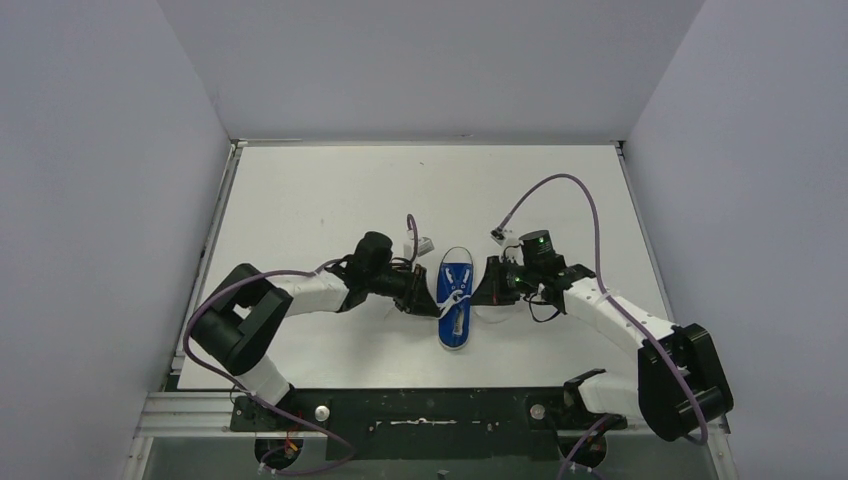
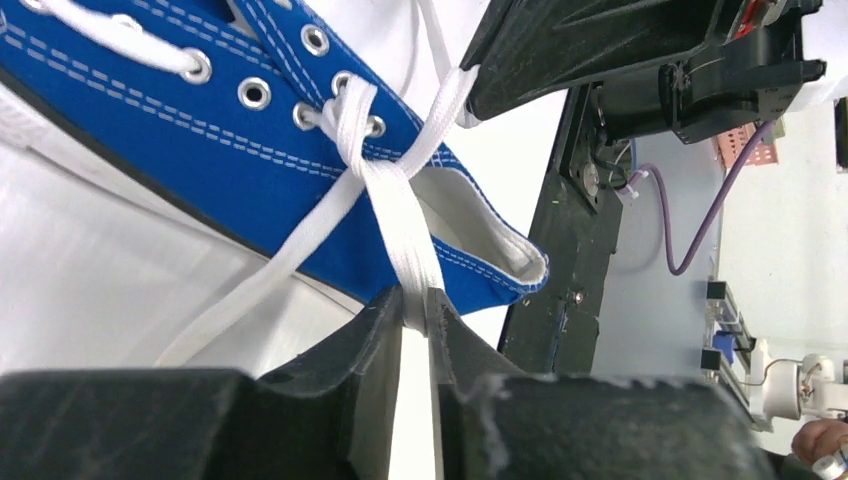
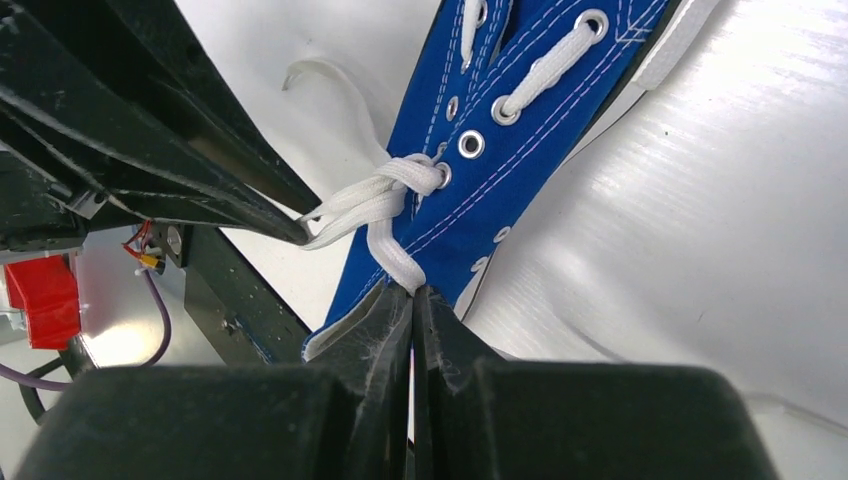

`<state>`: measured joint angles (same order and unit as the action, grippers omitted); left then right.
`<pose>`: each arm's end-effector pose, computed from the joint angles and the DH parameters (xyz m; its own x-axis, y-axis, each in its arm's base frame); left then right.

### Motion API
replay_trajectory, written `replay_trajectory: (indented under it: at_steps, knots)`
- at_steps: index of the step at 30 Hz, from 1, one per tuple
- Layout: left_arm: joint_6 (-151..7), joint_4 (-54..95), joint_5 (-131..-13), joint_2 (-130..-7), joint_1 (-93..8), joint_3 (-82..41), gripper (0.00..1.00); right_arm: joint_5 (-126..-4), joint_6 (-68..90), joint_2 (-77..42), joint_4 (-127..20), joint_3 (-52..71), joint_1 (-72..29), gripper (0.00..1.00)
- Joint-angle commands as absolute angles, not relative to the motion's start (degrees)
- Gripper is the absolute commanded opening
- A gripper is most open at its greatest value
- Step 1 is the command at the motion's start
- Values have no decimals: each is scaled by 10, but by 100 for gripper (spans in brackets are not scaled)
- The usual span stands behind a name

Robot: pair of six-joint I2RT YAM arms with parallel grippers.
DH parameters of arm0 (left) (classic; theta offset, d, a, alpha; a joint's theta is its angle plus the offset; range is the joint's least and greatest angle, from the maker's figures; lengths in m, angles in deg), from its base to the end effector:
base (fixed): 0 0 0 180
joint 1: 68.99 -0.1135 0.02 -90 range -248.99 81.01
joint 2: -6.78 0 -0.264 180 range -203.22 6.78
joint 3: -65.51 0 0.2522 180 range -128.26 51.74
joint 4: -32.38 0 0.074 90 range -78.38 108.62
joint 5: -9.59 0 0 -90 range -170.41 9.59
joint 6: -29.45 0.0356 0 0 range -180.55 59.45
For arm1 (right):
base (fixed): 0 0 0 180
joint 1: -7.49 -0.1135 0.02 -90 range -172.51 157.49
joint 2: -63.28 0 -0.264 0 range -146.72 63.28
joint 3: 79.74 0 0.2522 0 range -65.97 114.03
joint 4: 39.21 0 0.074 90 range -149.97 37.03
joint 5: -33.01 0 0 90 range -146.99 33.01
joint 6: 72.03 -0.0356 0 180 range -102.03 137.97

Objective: Tie the shoes

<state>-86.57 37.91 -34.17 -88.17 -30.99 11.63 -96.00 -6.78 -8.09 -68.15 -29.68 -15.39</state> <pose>0.2309 -0.2131 0.1535 -0.8016 0.2412 -0.5471 0.5979 0.3216 -0.7342 0.2084 0.1123 0.1939 -0.9250 -0.0373 -0.3781 -0.3146 0.6332 0.7072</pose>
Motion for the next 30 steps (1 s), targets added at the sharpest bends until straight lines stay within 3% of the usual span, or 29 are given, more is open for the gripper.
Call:
replay_trajectory:
  at_steps: [1,8,13,23,28,30]
  knots:
    - [-783,293,-371,-839,-315,82,19,-965,-57,-96,-686,-267,-154,0]
    - [-704,213,-391,-857,-318,-8,51,-970,-47,-106,-701,-258,-159,0]
    - [-698,244,-356,-904,-317,-51,67,-973,-38,-110,-713,-252,-158,0]
    - [-729,310,-245,-990,-313,-78,60,-979,-33,-123,-720,-228,-159,0]
    - [-716,297,-257,-997,-305,-72,52,-988,-33,-133,-719,-218,-158,0]
    - [-709,288,-271,-1004,-301,-75,44,-991,-32,-135,-719,-216,-159,0]
